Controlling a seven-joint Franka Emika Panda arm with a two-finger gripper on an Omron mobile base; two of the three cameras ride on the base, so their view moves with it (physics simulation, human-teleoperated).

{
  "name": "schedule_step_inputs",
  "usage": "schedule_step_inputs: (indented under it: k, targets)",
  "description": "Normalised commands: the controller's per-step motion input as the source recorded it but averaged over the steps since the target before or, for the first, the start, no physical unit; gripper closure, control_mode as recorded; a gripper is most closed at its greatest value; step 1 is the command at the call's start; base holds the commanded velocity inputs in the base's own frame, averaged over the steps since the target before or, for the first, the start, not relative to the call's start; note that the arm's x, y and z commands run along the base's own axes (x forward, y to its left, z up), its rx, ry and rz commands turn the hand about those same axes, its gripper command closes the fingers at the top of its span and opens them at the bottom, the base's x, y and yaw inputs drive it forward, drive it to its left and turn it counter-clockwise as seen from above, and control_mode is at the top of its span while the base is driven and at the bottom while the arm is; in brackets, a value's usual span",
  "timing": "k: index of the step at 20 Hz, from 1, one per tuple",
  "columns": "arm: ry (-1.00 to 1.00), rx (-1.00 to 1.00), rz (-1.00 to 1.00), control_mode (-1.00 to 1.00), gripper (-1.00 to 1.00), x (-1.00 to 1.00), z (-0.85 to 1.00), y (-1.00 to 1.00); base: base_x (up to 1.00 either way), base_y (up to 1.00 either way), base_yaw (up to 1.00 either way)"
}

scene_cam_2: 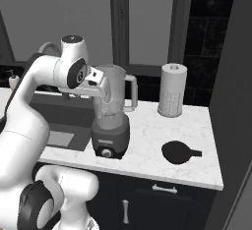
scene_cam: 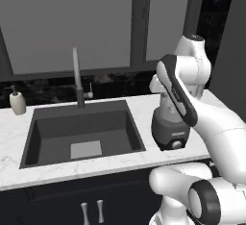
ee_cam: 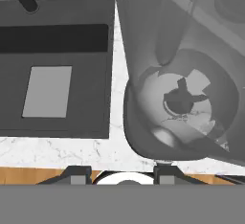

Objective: Close the lid blender by securely placing the lid on top.

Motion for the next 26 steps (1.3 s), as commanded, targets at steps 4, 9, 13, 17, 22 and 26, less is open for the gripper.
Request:
schedule_step_inputs:
  k: [4,9,13,17,22,26]
  targets:
    - [-0.06,0.00,0.00,-1.00,-1.00,-0.24,0.01,-0.07,0.00,0.00,0.00]
    - [-0.23,0.03,-0.03,-1.00,-1.00,-0.99,0.01,-0.65,0.00,0.00,0.00]
    - [-0.20,0.06,-0.12,-1.00,-1.00,-1.00,0.00,-0.97,0.00,0.00,0.00]
    - [-0.06,0.02,-0.30,-1.00,-1.00,-0.99,0.00,-0.94,0.00,0.00,0.00]
    - [0.10,0.08,-0.58,-1.00,-1.00,-0.21,0.13,-1.00,0.00,0.00,0.00]
    - [0.16,0.09,-0.61,-1.00,-1.00,0.00,0.11,-0.97,0.00,0.00,0.00]
